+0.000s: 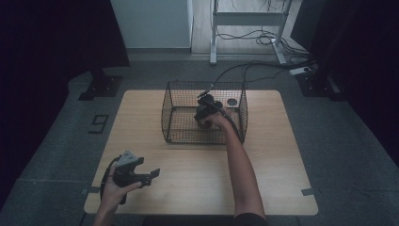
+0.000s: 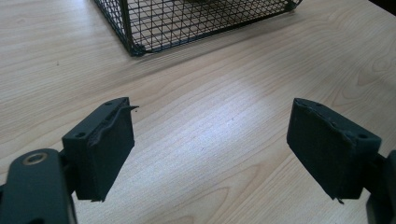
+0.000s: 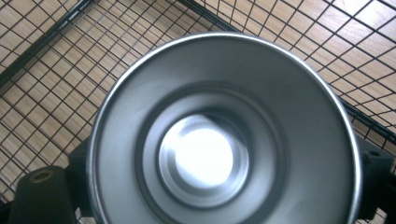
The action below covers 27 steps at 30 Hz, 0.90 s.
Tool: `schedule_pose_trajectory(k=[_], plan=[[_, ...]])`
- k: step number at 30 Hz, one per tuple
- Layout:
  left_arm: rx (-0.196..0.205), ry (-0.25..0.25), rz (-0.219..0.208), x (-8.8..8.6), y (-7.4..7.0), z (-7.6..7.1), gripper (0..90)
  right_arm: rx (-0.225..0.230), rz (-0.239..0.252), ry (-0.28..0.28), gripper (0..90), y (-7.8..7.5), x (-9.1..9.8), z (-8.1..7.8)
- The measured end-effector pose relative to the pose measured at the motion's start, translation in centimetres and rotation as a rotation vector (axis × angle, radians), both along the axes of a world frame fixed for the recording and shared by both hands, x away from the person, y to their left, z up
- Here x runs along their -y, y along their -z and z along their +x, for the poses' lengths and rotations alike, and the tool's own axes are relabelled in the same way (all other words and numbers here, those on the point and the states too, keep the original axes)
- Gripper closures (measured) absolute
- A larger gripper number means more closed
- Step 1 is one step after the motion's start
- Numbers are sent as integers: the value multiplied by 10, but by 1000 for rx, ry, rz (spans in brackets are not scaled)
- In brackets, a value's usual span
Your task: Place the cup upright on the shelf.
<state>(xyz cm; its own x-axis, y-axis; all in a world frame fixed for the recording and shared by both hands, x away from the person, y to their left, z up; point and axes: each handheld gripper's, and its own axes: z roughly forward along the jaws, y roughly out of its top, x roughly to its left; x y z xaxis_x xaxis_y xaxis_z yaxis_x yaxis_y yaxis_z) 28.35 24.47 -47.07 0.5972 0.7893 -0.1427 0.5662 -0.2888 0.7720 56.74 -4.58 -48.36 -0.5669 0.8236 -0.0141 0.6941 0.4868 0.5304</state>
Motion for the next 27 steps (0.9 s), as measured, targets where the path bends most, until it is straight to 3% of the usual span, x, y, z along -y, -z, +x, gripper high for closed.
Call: schedule_pose_trajectory(k=[3, 20, 27], plan=[[-1, -1, 1, 0, 0, 0, 153, 24, 13, -2, 120, -3, 2, -1], [2, 4, 2, 2, -1, 0, 153, 64, 63, -7, 34, -29, 17, -14], [0, 3, 6, 3, 0, 0, 153, 151, 138, 3, 38, -54, 30, -33]])
